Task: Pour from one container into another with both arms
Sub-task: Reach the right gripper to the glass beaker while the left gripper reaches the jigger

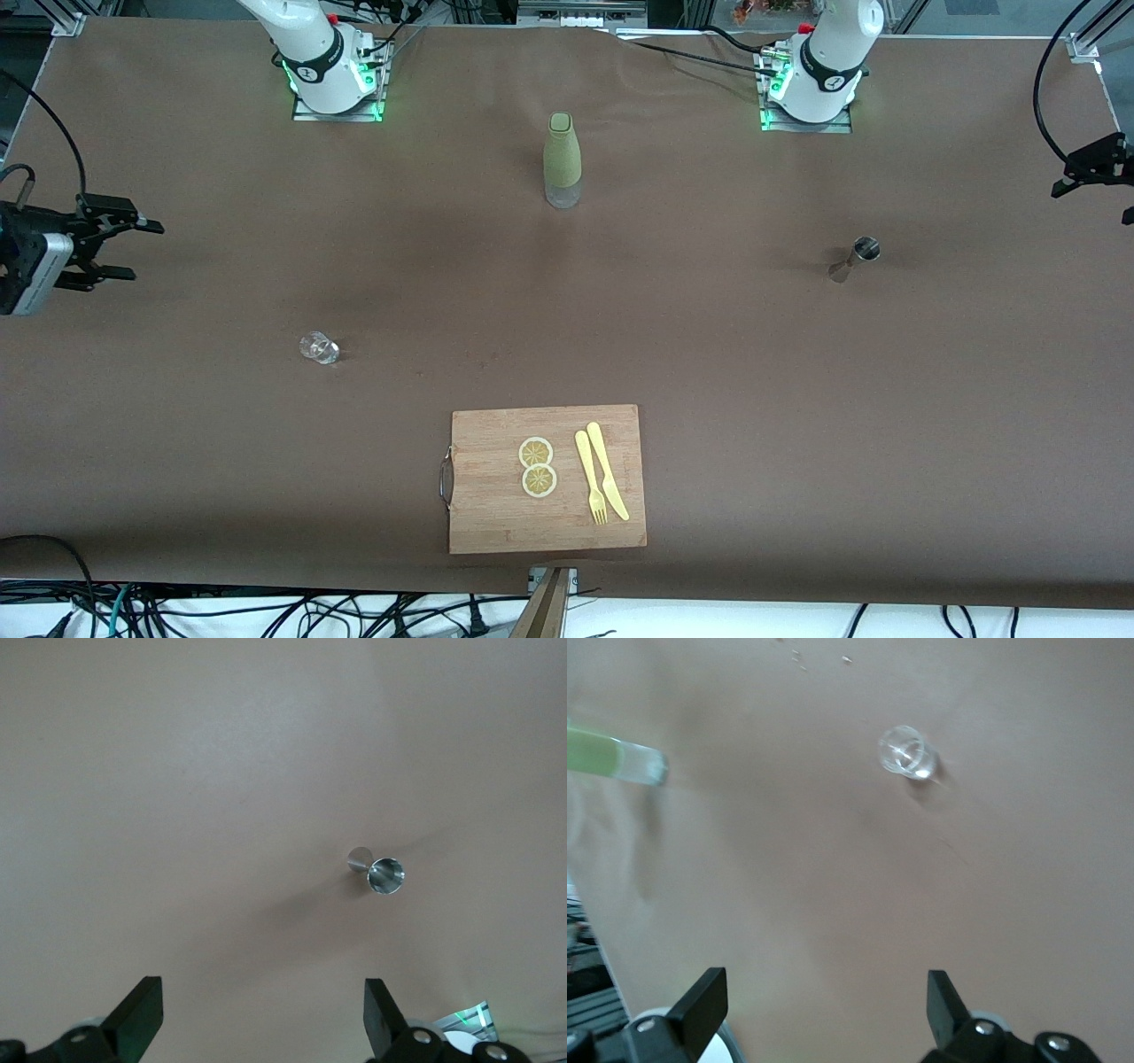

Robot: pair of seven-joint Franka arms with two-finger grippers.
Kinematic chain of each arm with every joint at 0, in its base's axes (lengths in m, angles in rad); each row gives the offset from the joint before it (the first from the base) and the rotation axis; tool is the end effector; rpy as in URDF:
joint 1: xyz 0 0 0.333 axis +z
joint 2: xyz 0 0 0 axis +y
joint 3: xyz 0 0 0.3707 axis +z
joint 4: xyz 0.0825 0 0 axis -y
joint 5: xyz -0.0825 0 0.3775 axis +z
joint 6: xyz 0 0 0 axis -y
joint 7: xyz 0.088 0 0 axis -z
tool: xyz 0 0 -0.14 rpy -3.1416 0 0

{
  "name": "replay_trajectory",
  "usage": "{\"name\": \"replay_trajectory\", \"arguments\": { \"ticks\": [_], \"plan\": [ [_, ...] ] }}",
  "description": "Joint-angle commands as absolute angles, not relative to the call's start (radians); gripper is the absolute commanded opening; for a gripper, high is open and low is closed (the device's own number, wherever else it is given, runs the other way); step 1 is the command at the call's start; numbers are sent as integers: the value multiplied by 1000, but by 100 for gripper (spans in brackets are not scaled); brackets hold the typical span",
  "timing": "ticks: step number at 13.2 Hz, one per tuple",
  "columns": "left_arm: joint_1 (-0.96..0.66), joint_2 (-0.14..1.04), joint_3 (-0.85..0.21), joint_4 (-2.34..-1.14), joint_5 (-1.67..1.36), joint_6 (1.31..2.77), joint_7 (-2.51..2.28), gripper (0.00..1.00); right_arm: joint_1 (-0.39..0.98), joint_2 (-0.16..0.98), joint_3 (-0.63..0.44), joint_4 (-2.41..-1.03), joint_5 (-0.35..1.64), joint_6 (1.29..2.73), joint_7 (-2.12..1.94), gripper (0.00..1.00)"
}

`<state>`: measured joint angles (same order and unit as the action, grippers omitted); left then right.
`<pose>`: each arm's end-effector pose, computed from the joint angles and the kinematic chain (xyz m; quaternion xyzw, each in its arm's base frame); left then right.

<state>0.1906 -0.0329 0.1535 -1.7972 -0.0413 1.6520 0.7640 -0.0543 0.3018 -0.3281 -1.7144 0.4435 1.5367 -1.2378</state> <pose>0.4989 0.1742 0.5655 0.9768 -0.2054 -0.0358 0.0492 0.5694 -0.1444 0.4245 -0.8922 -0.3547 0.0320 0.2778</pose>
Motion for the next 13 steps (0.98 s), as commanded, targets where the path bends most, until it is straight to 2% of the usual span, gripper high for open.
{"name": "replay_trajectory", "arguments": {
  "ticks": [1, 8, 13],
  "plan": [
    [251, 32, 182, -1799, -153, 1696, 1004, 100, -104, 421, -327, -1687, 566, 1508, -1447, 100],
    [412, 181, 198, -1881, -371, 1726, 1581, 100, -117, 691, -321, -1562, 863, 1509, -2157, 100],
    [466, 356, 198, -1925, -546, 1727, 2009, 100, -107, 807, -314, -1555, 1021, 1511, -2396, 100]
  ]
}}
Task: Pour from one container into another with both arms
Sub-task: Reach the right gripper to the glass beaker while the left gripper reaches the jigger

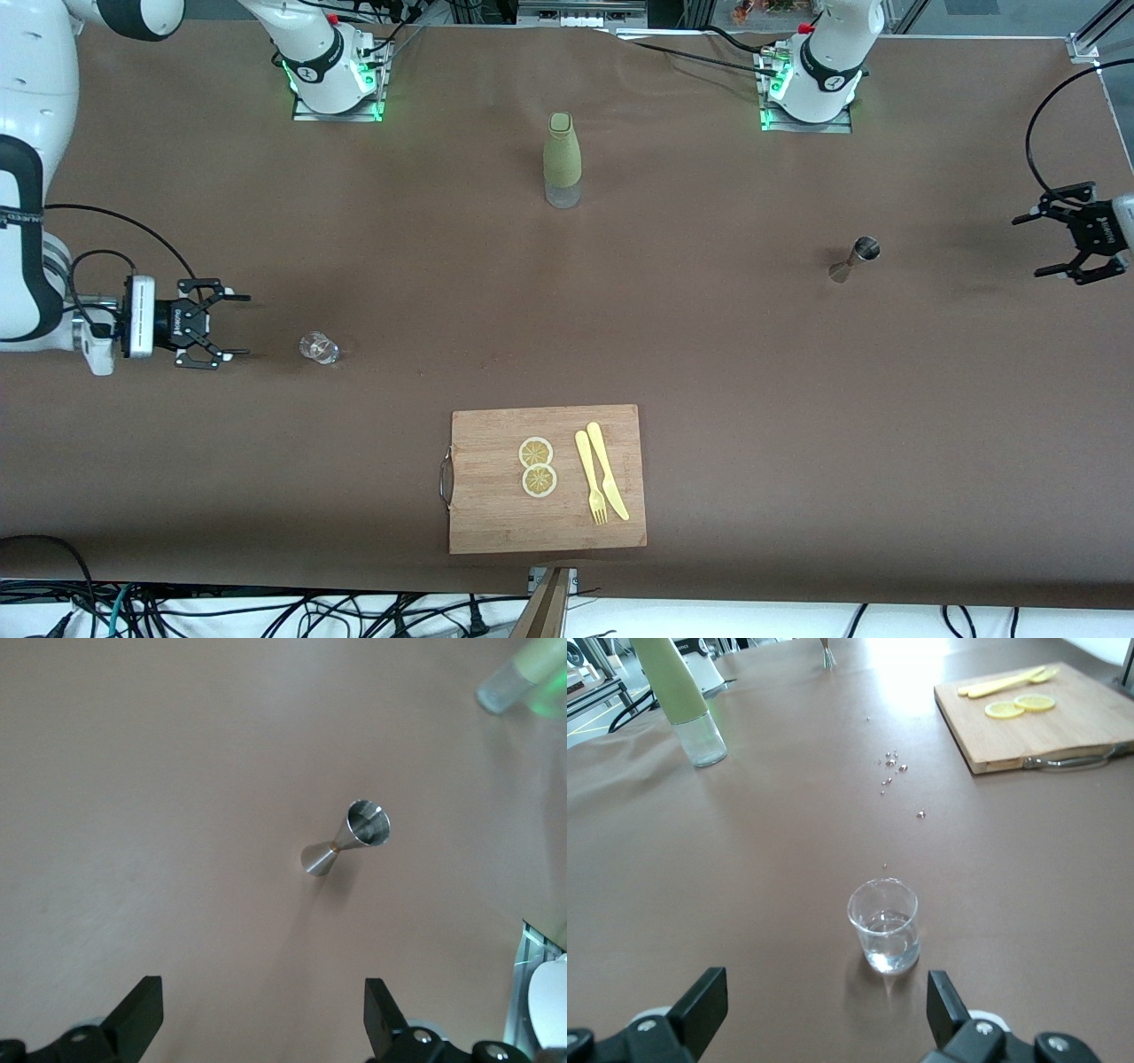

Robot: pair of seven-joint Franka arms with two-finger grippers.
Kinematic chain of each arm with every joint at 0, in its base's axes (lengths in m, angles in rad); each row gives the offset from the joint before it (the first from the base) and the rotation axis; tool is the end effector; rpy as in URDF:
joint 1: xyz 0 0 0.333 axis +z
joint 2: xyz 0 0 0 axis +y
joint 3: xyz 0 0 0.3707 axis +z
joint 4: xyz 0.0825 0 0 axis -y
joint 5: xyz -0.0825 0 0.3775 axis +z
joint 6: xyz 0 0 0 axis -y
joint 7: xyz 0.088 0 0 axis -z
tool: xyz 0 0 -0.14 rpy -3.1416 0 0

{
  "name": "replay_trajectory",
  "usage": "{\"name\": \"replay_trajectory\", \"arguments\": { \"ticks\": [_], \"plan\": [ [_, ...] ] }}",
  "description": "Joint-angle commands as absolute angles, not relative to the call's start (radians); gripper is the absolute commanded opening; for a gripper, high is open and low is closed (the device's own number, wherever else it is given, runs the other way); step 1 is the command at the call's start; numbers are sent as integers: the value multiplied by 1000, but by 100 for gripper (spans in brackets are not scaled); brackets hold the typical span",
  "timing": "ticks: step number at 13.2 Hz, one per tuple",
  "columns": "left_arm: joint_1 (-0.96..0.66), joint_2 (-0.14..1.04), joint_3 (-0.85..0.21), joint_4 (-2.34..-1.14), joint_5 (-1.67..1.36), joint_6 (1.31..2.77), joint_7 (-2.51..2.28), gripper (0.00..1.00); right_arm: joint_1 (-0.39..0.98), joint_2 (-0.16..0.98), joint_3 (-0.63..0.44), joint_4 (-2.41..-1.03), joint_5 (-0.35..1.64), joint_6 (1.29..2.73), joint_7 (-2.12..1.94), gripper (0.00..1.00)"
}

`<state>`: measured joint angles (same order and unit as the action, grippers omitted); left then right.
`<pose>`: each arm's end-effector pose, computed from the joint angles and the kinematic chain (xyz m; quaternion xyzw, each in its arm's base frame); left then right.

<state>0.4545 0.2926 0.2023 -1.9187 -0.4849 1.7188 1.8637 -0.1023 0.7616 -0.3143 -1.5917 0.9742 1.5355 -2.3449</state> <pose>0.4806 0.2893 0.3511 0.8346 -0.4606 0.1134 0.2801 0.6418 -0.1215 0.2143 -0.6289 -0.6166 -0.2648 0.3928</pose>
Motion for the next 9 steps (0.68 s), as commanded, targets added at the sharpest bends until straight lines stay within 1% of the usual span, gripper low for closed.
{"name": "replay_trajectory", "arguments": {
  "ticks": [1, 3, 6, 7, 9],
  "plan": [
    [475, 379, 198, -1948, -592, 1727, 2102, 100, -106, 825, -308, -1551, 1041, 1514, -2411, 100],
    [482, 429, 198, -1992, -679, 1727, 2271, 100, -106, 873, -287, -1517, 1077, 1514, -2443, 100],
    [480, 532, 198, -2022, -806, 1721, 2527, 100, -103, 943, -270, -1480, 1124, 1514, -2499, 100],
    [482, 558, 198, -2028, -837, 1714, 2605, 100, -101, 965, -241, -1458, 1126, 1516, -2505, 100],
    [482, 612, 198, -2028, -896, 1668, 2750, 100, -101, 1000, -229, -1414, 1129, 1525, -2514, 100]
  ]
}}
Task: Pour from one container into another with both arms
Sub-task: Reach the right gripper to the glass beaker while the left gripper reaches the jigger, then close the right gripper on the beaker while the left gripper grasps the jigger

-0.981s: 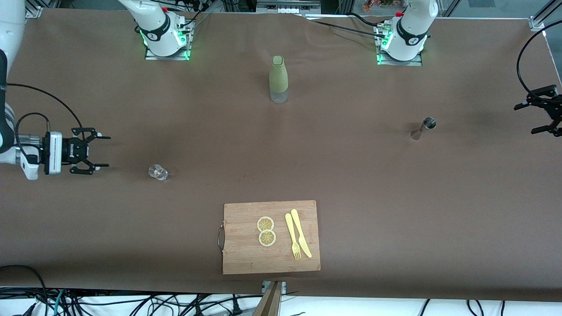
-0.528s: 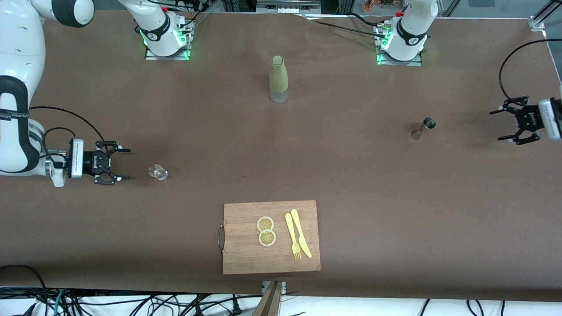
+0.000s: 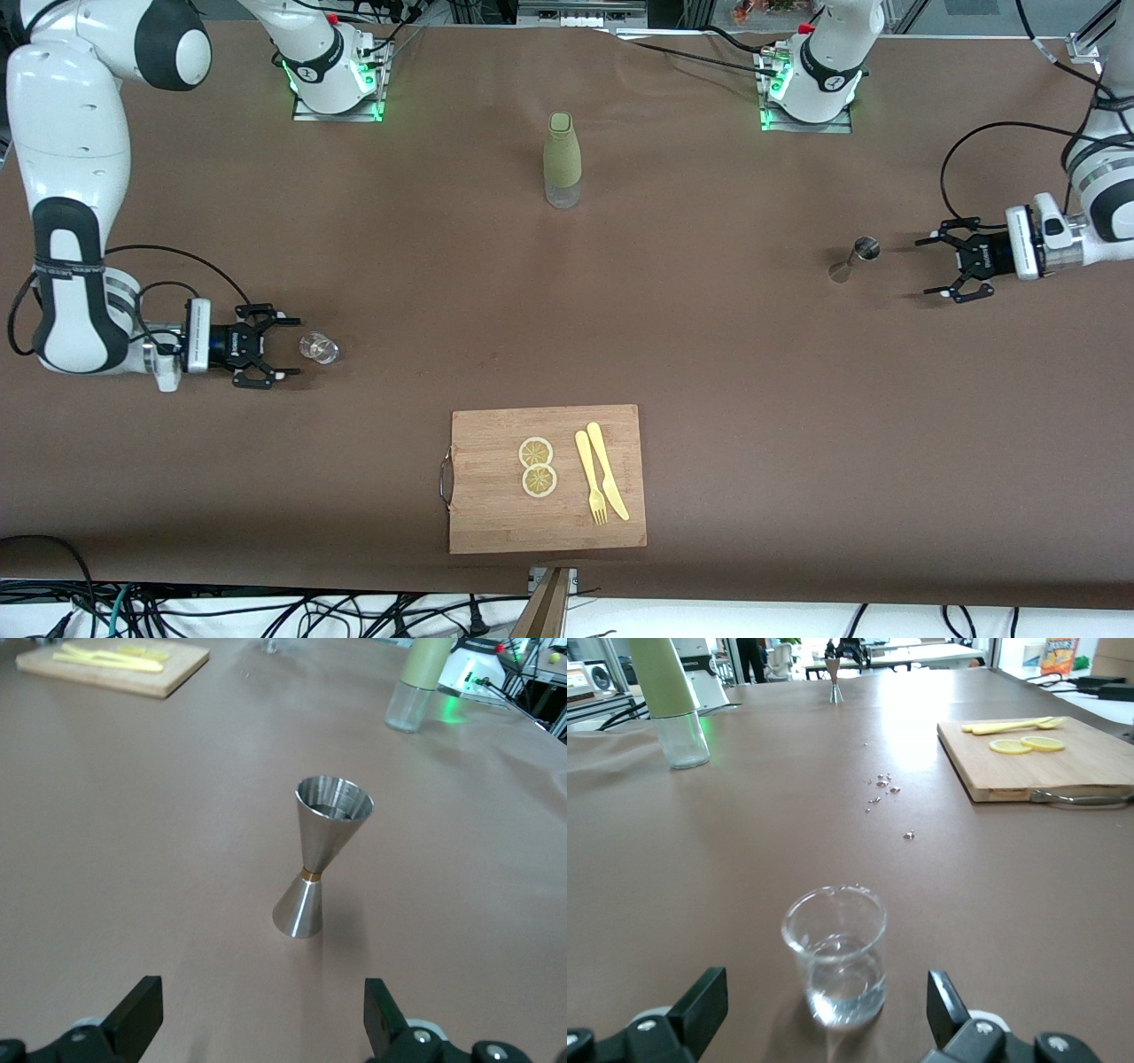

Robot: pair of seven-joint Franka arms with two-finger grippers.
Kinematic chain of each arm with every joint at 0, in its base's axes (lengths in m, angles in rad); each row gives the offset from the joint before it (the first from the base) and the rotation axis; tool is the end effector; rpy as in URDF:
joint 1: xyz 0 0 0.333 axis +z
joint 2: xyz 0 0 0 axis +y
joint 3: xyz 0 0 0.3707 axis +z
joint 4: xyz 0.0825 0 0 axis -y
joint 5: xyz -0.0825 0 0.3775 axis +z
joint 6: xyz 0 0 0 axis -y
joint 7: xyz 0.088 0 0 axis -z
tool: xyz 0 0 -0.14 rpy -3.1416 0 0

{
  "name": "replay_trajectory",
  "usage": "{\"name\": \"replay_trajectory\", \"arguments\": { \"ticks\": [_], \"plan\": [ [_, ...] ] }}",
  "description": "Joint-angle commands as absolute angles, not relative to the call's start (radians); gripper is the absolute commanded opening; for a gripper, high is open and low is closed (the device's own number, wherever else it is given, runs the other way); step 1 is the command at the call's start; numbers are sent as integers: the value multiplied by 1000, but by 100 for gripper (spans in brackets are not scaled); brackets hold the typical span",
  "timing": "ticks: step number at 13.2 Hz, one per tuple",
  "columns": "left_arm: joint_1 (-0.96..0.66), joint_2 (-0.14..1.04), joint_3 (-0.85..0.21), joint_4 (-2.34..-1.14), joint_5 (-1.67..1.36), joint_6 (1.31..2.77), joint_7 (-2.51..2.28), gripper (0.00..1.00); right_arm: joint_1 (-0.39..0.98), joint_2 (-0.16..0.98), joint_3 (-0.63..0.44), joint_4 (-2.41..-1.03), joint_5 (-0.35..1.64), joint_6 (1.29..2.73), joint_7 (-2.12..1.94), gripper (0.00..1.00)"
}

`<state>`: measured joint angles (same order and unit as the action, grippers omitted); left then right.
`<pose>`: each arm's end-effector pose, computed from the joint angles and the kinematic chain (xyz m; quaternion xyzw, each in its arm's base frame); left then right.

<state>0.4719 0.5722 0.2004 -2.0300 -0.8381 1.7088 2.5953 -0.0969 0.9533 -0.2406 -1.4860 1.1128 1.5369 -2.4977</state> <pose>0.4619 0.2474 0.1791 0.6736 -0.5622 0.3128 0.3638 0.6675 -0.0691 0.1289 -0.5677 -0.6281 -0.3297 0.4177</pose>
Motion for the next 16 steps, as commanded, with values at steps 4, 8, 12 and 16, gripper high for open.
{"name": "replay_trajectory", "arguments": {
  "ticks": [4, 8, 12, 16],
  "plan": [
    [472, 692, 198, -2025, -971, 1562, 2974, 100, -101, 1040, -196, -1416, 1131, 1525, -2517, 100],
    [450, 747, 196, -2025, -999, 1519, 3042, 100, -101, 1063, -187, -1420, 1131, 1509, -2517, 77],
    [408, 775, 195, -2019, -1034, 1509, 3180, 100, -101, 1063, -187, -1422, 1129, 1508, -2519, 37],
    [393, 781, 190, -2019, -1031, 1493, 3224, 100, -101, 1063, -187, -1425, 1132, 1493, -2511, 34]
  ]
}}
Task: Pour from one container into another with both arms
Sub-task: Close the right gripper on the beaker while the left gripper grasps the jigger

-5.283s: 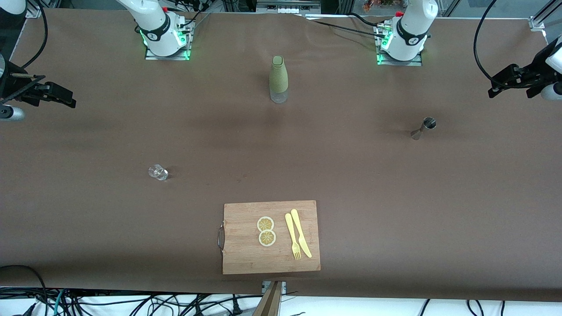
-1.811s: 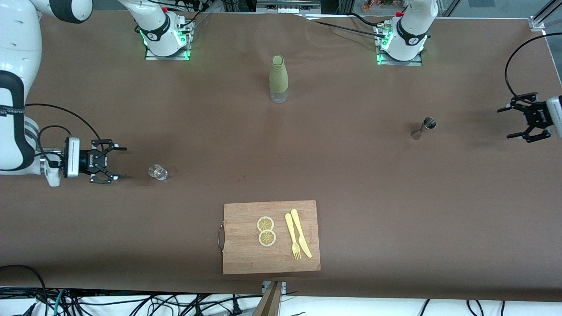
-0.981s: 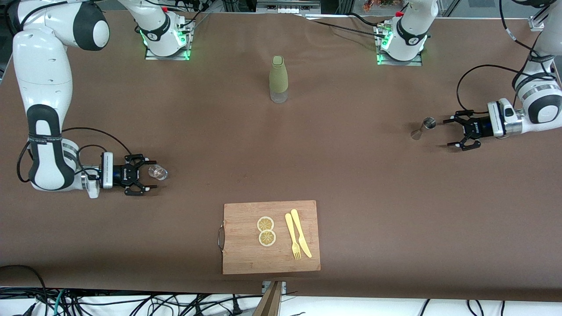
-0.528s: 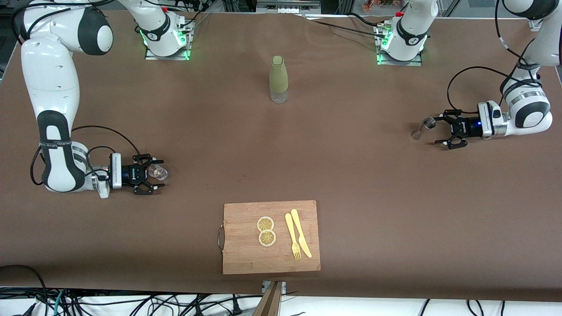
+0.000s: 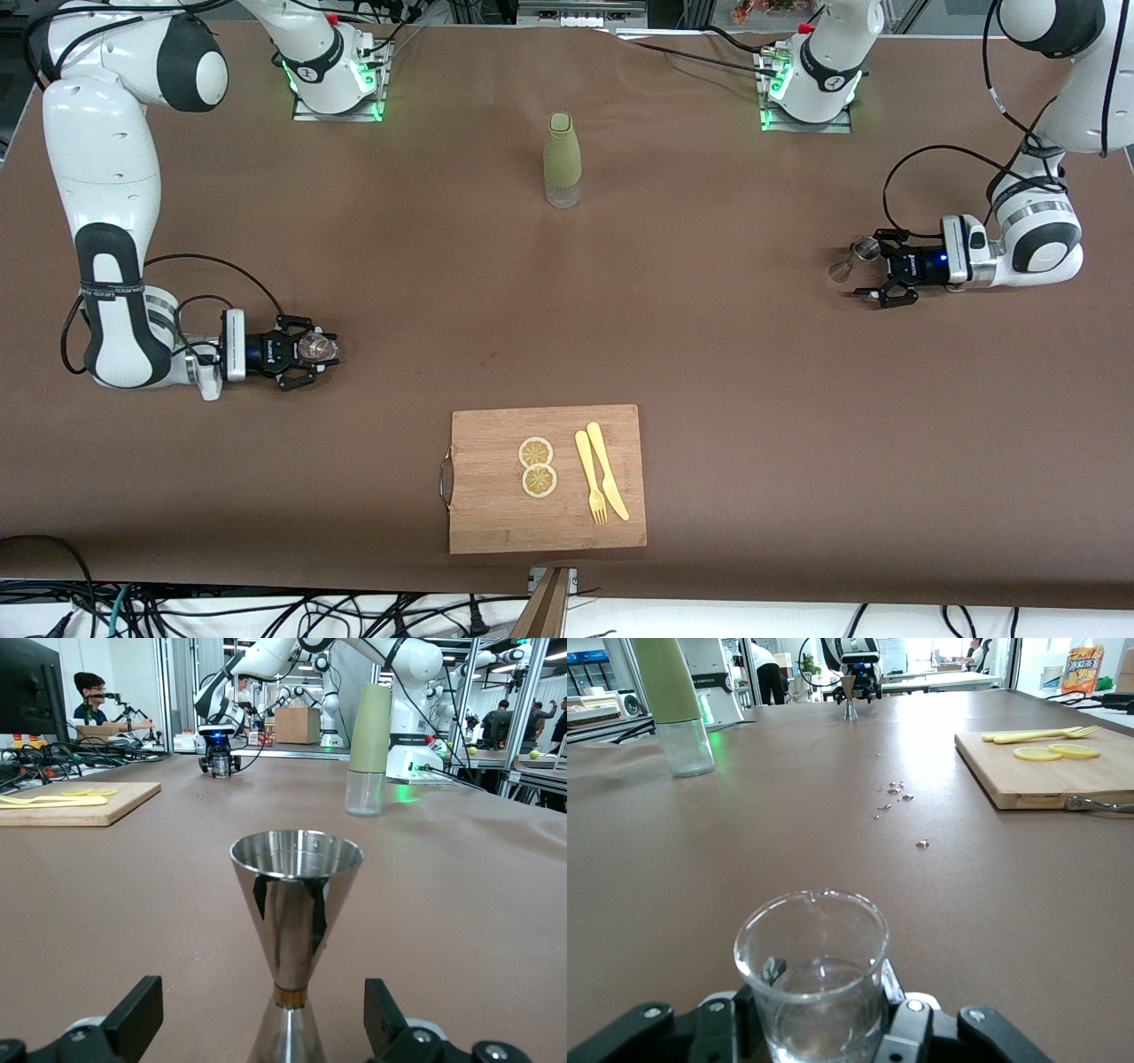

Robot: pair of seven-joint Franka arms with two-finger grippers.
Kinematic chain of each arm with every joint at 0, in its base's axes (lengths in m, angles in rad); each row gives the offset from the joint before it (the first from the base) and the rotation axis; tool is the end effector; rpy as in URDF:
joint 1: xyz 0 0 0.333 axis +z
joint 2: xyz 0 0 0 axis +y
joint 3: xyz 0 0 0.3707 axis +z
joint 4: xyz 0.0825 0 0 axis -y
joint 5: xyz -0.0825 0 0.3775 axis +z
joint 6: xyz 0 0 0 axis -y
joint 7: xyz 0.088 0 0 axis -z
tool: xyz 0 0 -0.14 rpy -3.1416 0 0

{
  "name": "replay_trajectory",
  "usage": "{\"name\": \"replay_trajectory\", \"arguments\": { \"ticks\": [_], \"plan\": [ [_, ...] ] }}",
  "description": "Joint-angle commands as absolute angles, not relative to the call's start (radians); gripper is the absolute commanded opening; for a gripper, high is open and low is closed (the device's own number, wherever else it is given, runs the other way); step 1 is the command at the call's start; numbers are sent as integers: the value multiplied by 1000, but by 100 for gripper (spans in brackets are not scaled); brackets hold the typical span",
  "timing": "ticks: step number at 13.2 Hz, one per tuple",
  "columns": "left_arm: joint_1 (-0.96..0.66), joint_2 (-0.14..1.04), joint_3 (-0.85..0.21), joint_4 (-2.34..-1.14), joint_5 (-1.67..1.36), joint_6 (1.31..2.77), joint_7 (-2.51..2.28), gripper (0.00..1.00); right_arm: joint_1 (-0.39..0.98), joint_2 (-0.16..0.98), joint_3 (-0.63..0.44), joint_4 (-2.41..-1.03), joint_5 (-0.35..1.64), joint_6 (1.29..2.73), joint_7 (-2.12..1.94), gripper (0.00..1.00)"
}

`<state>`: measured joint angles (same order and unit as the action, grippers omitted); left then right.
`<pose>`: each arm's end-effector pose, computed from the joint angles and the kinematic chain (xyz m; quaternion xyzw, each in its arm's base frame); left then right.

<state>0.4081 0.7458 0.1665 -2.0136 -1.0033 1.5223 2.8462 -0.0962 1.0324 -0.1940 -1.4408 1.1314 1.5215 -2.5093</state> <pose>0.4715 0.1634 0.1167 0.5583 -0.5608 0.4199 0.4443 0.6684 -0.0394 0.0925 -0.5477 -0.6222 -0.3361 0.4472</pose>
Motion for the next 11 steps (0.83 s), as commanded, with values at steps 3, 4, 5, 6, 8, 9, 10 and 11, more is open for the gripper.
{"name": "replay_trajectory", "arguments": {
  "ticks": [3, 4, 5, 6, 8, 9, 10, 11],
  "plan": [
    [383, 796, 190, -2020, -1025, 1486, 3252, 98, -101, 1063, -187, -1425, 1132, 1488, -2497, 34],
    [383, 796, 192, -2022, -1023, 1488, 3258, 96, -101, 1063, -187, -1425, 1134, 1488, -2497, 34],
    [383, 796, 192, -2022, -1022, 1488, 3270, 94, -101, 1062, -187, -1425, 1135, 1488, -2493, 34],
    [385, 798, 192, -2025, -1020, 1486, 3272, 93, -101, 1058, -186, -1425, 1135, 1488, -2468, 34],
    [385, 796, 192, -2028, -1019, 1470, 3272, 90, -100, 1054, -186, -1425, 1158, 1489, -2416, 34],
    [388, 798, 193, -2028, -1019, 1462, 3272, 89, -98, 1051, -186, -1424, 1166, 1493, -2381, 34],
    [393, 798, 195, -2028, -1019, 1457, 3272, 88, -94, 1042, -186, -1420, 1167, 1499, -2347, 34],
    [393, 798, 195, -2028, -1017, 1451, 3272, 88, -91, 1032, -186, -1419, 1167, 1500, -2312, 34]
  ]
}}
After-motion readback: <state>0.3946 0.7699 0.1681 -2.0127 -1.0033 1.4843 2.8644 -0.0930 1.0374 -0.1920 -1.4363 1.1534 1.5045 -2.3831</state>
